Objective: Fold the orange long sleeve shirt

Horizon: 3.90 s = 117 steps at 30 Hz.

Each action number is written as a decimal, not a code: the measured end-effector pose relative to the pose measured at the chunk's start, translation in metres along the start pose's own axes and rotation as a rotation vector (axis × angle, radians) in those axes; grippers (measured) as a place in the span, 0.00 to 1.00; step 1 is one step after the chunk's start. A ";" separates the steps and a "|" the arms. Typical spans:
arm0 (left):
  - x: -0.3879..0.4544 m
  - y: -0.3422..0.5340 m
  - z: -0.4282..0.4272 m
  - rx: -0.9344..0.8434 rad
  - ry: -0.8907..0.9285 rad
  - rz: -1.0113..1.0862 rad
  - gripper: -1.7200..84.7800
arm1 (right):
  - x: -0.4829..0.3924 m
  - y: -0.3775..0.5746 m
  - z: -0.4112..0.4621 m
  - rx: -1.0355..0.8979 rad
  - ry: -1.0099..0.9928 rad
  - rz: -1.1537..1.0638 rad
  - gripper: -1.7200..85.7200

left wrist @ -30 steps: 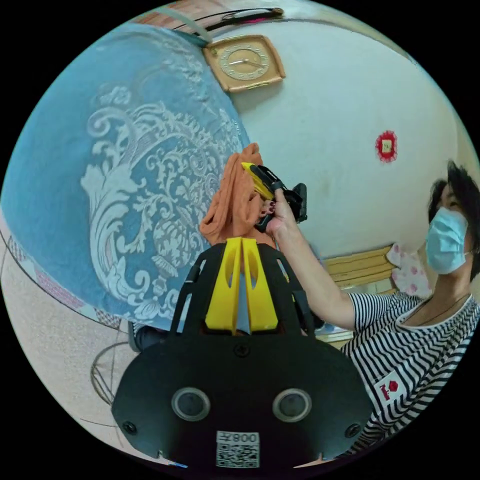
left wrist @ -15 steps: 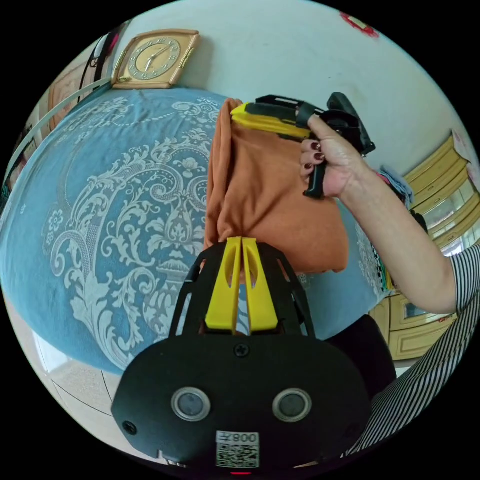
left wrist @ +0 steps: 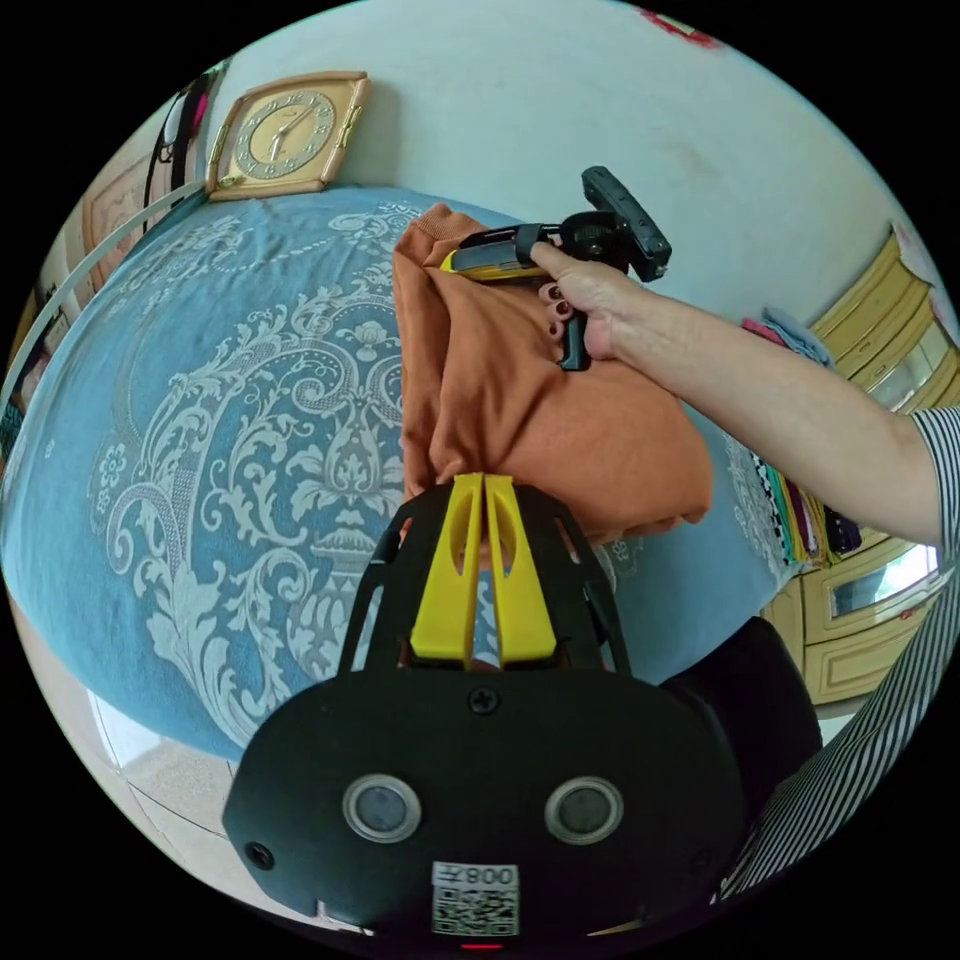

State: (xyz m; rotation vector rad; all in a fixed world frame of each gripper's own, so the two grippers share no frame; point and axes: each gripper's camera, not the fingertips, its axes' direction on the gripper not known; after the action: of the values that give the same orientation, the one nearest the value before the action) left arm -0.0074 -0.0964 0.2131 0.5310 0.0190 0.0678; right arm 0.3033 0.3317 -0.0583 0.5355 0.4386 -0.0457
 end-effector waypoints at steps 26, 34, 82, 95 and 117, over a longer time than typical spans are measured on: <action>0.033 0.021 0.021 -0.066 0.015 -0.030 0.02 | 0.007 0.154 -0.025 -0.114 -0.049 -0.061 0.02; 0.091 0.030 0.006 -0.016 0.038 0.105 0.02 | 0.067 0.290 -0.048 0.027 -0.210 0.156 0.02; 0.008 -0.021 -0.047 -0.113 0.653 -0.132 0.04 | 0.212 0.424 0.258 0.061 -0.846 0.477 0.17; -0.133 0.024 -0.123 0.048 0.720 -0.512 0.11 | 0.183 0.411 0.266 0.079 -0.739 0.451 0.09; -0.210 0.022 -0.157 0.192 0.984 -0.827 0.19 | 0.174 0.390 0.280 0.091 -0.740 0.416 0.09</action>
State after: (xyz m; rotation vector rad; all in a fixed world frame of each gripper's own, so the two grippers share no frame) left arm -0.2239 -0.0124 0.0891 0.6029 1.2080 -0.4920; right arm 0.6312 0.5387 0.2739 0.6476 -0.4019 0.1348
